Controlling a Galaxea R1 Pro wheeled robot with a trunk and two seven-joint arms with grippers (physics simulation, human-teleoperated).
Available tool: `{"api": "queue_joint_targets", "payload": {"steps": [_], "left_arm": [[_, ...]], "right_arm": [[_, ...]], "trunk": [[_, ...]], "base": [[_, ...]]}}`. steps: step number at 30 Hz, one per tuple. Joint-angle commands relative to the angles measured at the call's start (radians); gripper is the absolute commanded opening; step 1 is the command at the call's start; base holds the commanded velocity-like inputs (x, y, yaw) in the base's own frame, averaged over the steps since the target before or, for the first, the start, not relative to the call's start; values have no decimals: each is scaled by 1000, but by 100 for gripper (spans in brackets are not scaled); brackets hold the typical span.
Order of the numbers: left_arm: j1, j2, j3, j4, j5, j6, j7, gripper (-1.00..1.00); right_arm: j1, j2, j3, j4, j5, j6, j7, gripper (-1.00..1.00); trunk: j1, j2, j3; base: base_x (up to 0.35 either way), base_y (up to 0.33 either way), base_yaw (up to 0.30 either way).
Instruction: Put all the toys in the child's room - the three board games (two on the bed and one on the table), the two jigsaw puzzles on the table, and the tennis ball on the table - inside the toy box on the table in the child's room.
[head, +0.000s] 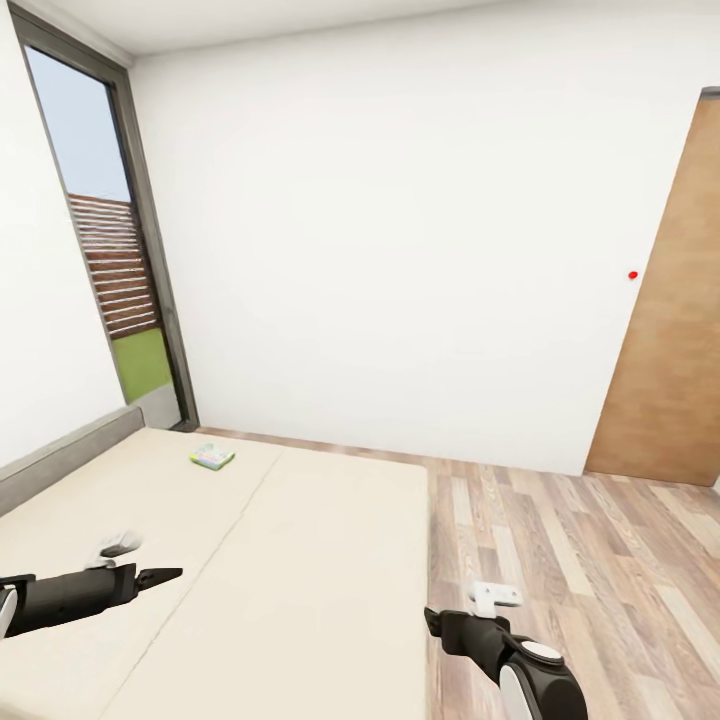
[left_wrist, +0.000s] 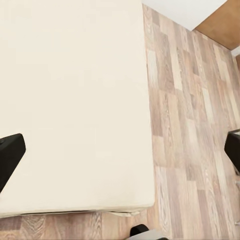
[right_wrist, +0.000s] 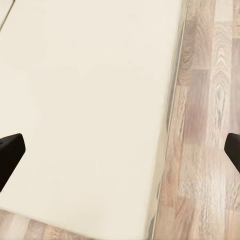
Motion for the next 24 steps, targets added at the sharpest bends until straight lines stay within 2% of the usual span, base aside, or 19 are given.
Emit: {"api": "queue_joint_targets", "payload": {"steps": [1, 14, 24], "left_arm": [[0, 0, 1, 0, -1, 8, -4, 100], [0, 0, 1, 0, -1, 8, -4, 100], [0, 0, 0, 0, -1, 8, -4, 100]], "right_arm": [[0, 0, 0, -1, -7, 4, -3, 100], [0, 0, 0, -1, -7, 4, -3, 100], [0, 0, 0, -1, -8, 4, -3, 100]], "trunk": [[1, -1, -1], [1, -1, -1], [1, -1, -1]], "base": [[77, 88, -16], [23, 33, -15], [2, 180, -189]]}}
